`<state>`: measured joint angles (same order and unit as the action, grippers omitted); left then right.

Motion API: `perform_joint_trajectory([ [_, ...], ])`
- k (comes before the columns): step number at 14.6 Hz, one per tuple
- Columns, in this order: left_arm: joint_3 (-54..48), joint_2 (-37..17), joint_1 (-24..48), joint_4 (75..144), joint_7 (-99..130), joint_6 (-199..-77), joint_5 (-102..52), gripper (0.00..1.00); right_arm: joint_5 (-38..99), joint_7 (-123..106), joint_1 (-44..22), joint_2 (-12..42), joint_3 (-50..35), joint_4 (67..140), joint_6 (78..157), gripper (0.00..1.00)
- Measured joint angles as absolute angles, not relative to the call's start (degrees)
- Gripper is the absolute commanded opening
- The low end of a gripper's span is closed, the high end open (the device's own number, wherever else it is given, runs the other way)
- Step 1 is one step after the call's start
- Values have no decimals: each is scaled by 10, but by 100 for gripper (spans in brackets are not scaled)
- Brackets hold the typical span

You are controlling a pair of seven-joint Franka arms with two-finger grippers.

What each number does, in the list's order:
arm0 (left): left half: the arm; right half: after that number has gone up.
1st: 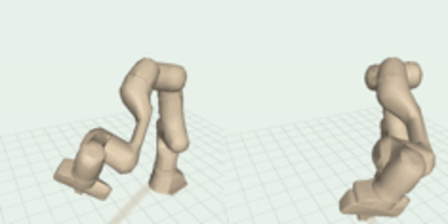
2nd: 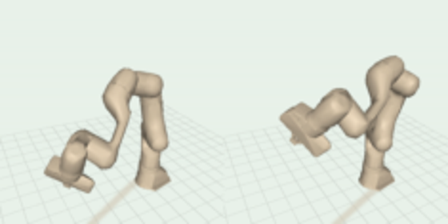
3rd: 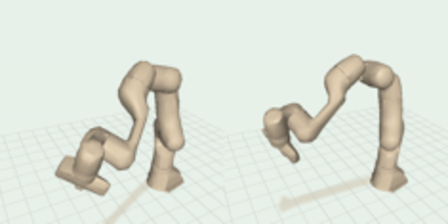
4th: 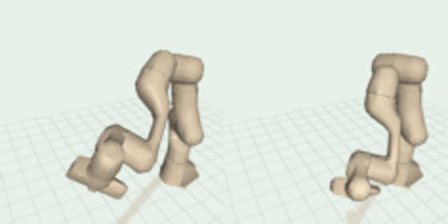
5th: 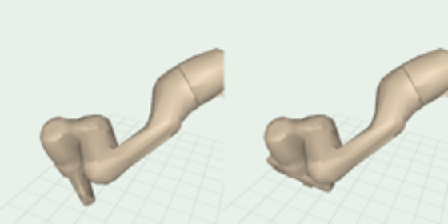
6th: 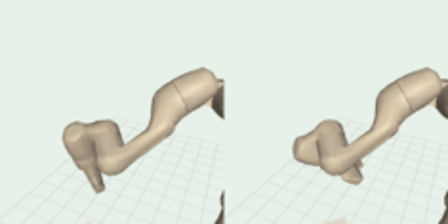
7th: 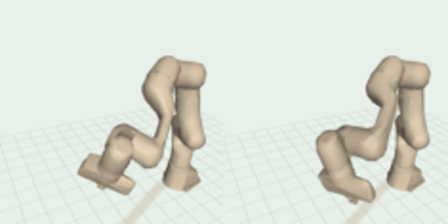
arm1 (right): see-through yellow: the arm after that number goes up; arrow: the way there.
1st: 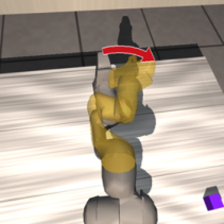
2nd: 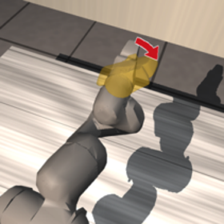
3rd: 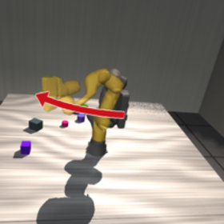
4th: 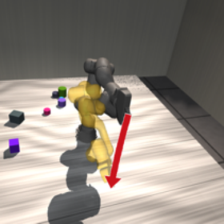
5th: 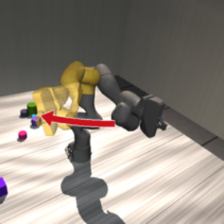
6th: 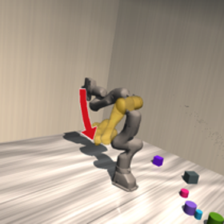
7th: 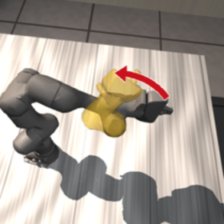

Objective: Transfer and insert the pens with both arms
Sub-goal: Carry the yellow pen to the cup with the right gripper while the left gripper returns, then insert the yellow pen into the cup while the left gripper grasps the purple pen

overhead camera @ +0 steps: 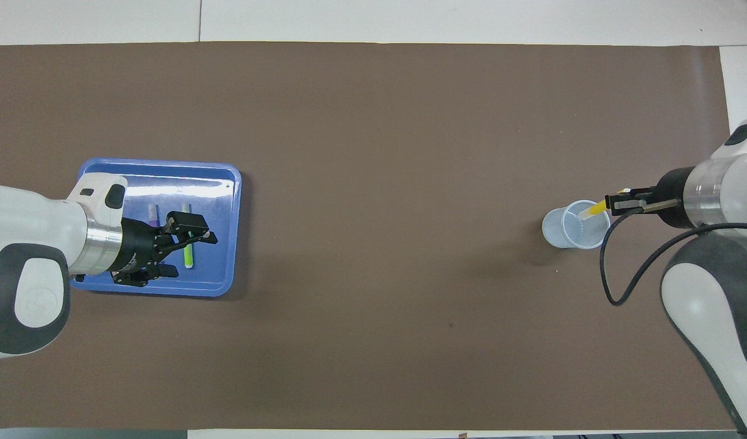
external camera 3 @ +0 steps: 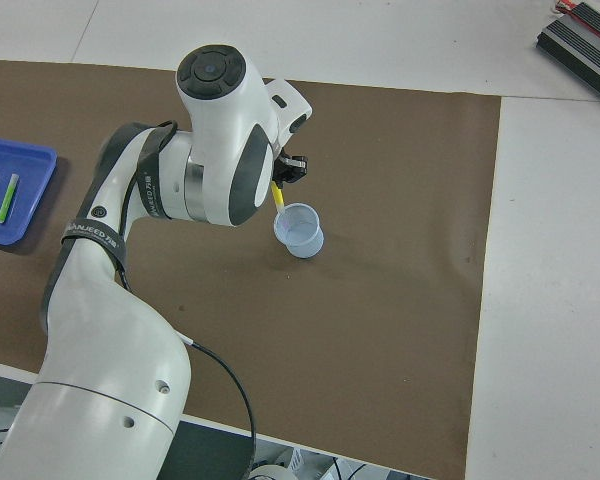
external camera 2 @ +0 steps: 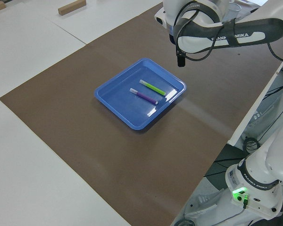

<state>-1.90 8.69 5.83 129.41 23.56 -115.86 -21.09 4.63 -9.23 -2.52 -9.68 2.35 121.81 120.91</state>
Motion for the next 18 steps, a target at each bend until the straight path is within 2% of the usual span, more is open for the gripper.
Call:
perform_joint_trajectory([
  [3, -17, 37, 13, 1294, 113, -1210, -125, 98, 45, -120, -25, -117, 39, 1274, 1252, 0],
  [9, -17, -58, -4, 1269, 35, -1315, -29, 86, 45, -122, -25, -119, 43, 1324, 1316, 0],
  [12, -17, -78, -7, 1262, 16, -1329, -26, 76, 45, -122, -25, -110, 48, 1344, 1345, 0],
  [14, -17, -83, -7, 1262, 13, -1331, -26, 65, 45, -122, -25, -98, 49, 1347, 1362, 0],
  [18, -17, -85, -7, 1262, 6, -1331, -25, 57, 45, -122, -25, -81, 54, 1347, 1368, 0],
])
